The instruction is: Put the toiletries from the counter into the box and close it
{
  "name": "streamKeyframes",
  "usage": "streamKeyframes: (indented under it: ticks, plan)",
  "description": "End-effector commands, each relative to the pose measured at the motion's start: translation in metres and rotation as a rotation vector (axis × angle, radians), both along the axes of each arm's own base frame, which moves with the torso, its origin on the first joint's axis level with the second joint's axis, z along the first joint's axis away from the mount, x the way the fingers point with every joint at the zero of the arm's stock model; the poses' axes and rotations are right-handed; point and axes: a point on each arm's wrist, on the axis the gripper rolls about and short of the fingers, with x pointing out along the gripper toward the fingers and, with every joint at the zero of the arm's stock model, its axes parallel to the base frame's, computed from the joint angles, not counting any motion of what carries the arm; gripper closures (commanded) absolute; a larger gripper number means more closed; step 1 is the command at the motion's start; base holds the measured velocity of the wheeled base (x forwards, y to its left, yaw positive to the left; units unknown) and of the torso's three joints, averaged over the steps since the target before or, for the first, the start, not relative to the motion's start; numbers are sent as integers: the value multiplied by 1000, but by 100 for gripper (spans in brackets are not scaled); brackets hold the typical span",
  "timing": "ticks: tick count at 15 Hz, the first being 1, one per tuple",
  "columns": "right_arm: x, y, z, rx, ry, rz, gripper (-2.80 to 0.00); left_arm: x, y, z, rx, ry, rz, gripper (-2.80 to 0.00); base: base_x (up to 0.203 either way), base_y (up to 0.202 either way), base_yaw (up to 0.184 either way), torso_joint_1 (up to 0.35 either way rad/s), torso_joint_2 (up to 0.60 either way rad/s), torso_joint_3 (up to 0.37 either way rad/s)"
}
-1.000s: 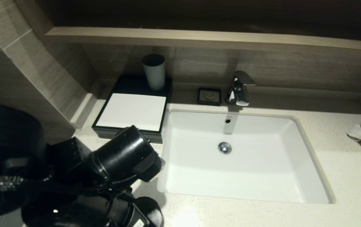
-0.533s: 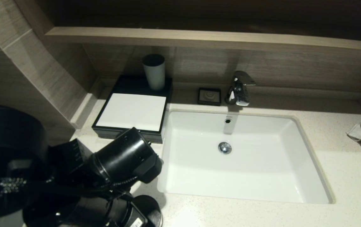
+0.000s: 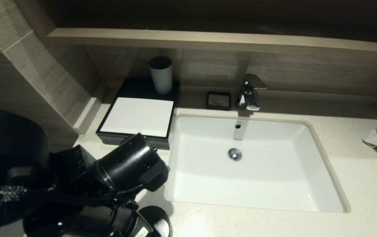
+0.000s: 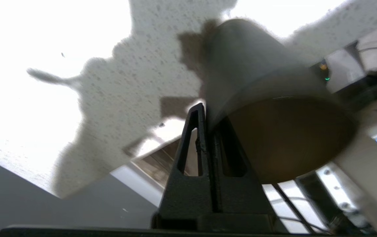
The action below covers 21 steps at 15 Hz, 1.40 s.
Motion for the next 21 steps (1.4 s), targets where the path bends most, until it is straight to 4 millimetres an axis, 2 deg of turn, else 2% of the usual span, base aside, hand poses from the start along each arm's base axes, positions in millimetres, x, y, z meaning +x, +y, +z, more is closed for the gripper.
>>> streamKeyframes:
  ticks: [1, 3, 8, 11, 16, 21]
  plan:
    - [0, 0, 0, 1, 2, 0, 0, -1, 1, 2, -2, -4, 2, 0, 0, 0, 0, 0, 0, 0]
    - [0, 0, 0, 1, 1, 0, 0, -3, 4, 9, -25, -20, 5, 0, 0, 0, 0, 0, 0, 0]
    - [0, 0, 0, 1, 2, 0, 0, -15, 27, 55, -120, -105, 30, 0, 0, 0, 0, 0, 0, 0]
    - [0, 0, 0, 1, 0, 0, 0, -14, 39, 62, -124, -139, 77, 0, 0, 0, 0, 0, 0, 0]
    - [0, 0, 0, 1, 0, 0, 0, 7, 55, 84, -171, -213, 219, 0, 0, 0, 0, 0, 0, 0]
    - [0, 0, 0, 1, 1, 0, 0, 41, 58, 97, -219, -248, 370, 0, 0, 0, 0, 0, 0, 0]
